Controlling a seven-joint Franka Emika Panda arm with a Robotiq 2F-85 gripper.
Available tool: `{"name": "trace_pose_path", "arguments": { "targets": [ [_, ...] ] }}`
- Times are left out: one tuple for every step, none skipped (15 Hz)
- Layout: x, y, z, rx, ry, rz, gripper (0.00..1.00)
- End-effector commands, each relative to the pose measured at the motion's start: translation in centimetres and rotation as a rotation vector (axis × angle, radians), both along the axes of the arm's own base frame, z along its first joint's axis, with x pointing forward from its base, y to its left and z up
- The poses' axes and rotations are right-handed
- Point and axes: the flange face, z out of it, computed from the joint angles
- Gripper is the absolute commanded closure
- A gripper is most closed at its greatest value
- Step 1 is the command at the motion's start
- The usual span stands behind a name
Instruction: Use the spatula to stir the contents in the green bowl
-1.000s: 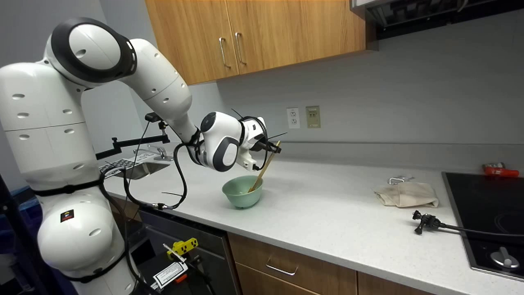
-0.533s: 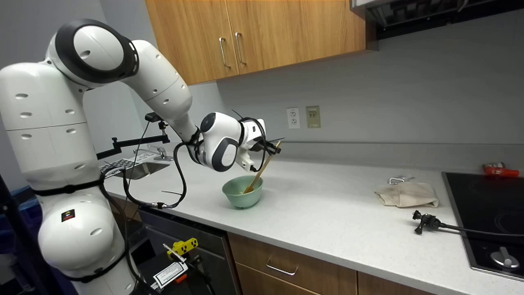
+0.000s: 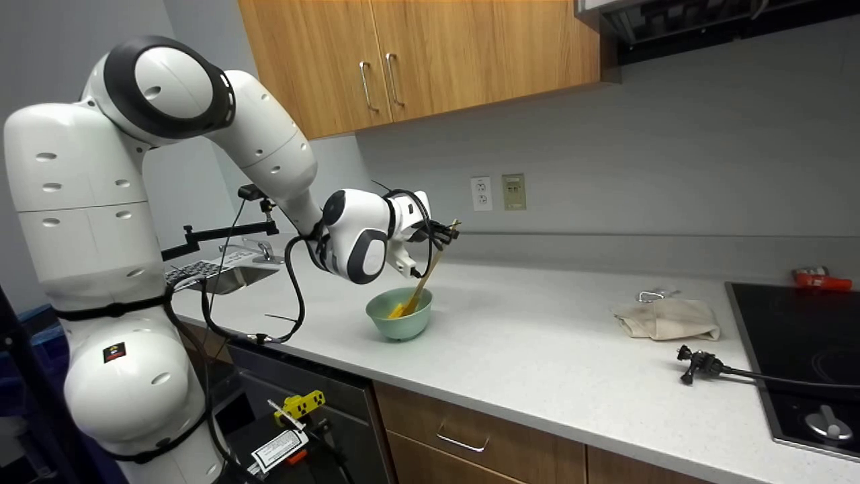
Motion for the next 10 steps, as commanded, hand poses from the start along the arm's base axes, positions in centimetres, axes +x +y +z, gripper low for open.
{"name": "trace_pose_path", "arguments": {
  "targets": [
    [-0.3, 0.5, 0.6, -0.032, -0.061, 0.043, 0.98],
    [-0.4, 0.5, 0.7, -0.047, -0.063, 0.056, 0.98],
    [-0.4, 0.5, 0.7, -0.063, -0.063, 0.07, 0.98],
    [-0.5, 0.5, 0.8, -0.085, -0.069, 0.088, 0.98],
    [-0.6, 0.5, 0.8, -0.105, -0.073, 0.106, 0.98],
    [-0.7, 0.4, 0.7, -0.133, -0.076, 0.13, 0.98],
    [-0.9, 0.4, 0.6, -0.161, -0.078, 0.154, 0.98],
    [-1.0, 0.3, 0.4, -0.189, -0.076, 0.178, 0.98],
    [-1.1, 0.2, 0.1, -0.209, -0.069, 0.192, 0.98],
    [-1.1, 0.1, -0.2, -0.219, -0.052, 0.194, 0.98]
  ]
}}
